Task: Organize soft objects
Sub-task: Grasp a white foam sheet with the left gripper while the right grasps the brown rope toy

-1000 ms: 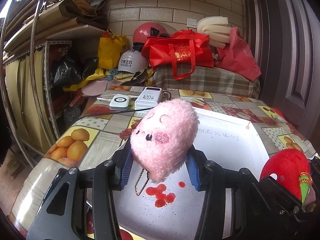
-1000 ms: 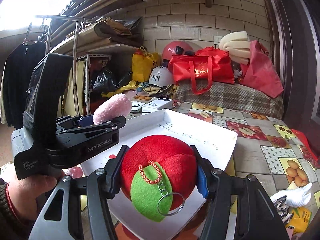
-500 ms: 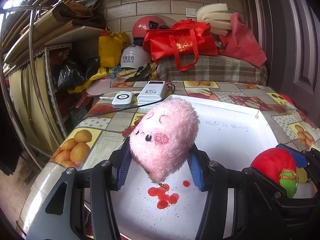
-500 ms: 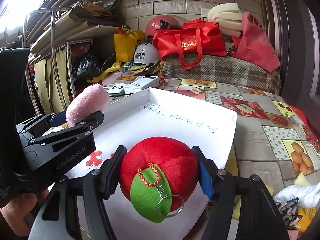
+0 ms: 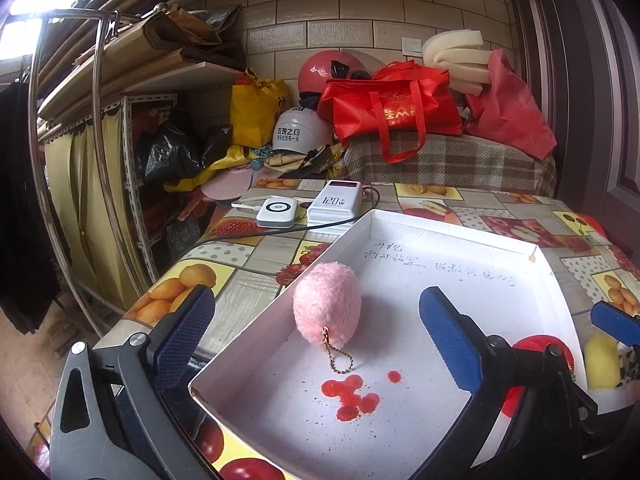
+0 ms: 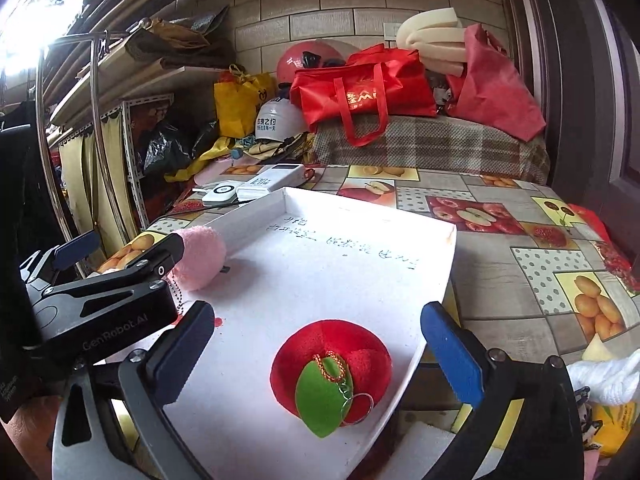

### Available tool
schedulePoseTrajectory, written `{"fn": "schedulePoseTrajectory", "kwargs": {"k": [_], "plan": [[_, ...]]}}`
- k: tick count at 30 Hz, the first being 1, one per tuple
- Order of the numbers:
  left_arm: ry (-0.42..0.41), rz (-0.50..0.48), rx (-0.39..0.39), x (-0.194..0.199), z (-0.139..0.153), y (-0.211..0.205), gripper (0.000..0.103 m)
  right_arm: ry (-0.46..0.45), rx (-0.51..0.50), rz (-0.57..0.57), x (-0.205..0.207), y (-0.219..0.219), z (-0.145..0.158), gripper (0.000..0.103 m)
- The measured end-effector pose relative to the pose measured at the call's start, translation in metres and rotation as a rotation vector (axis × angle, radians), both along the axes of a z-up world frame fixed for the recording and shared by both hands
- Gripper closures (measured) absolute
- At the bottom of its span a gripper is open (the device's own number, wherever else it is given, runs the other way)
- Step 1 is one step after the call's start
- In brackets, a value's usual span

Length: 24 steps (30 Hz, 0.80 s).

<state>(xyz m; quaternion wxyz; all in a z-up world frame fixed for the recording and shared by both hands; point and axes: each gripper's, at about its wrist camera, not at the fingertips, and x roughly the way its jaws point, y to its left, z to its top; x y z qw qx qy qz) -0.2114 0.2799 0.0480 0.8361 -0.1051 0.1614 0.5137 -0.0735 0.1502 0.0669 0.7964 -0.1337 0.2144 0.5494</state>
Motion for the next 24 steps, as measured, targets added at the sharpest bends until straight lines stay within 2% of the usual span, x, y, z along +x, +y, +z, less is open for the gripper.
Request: {"fn": "schedulePoseTrajectory", "kwargs": {"k": [7,11,15,20,24], "plan": [[-0.039,0.014,0.088,-0.007,0.006,-0.015,0.0,-0.048,0.071,0.007,-0.009,-0.013,0.007,0.0],[-0.071,0.022,0.089,-0.014,0.007,-0.015,0.0,-0.001,0.073,0.039,-0.015,-0.024,0.005,0.0],[-0.082,0.006,0.079,-0.018,0.007,-0.02,0.0,-0.034,0.082,0.103,-0.035,-0.039,0.007,0.0],[-0.073,-0.077,0.068,-0.016,0.007,-0.039,0.0,-0.124,0.071,0.226,-0.064,-0.063,0.007,0.0],[-0.068,-0.195,0.048,-0.012,0.006,-0.062,0.0,-0.164,0.068,0.228,-0.059,-0.086,0.009,0.0]]}}
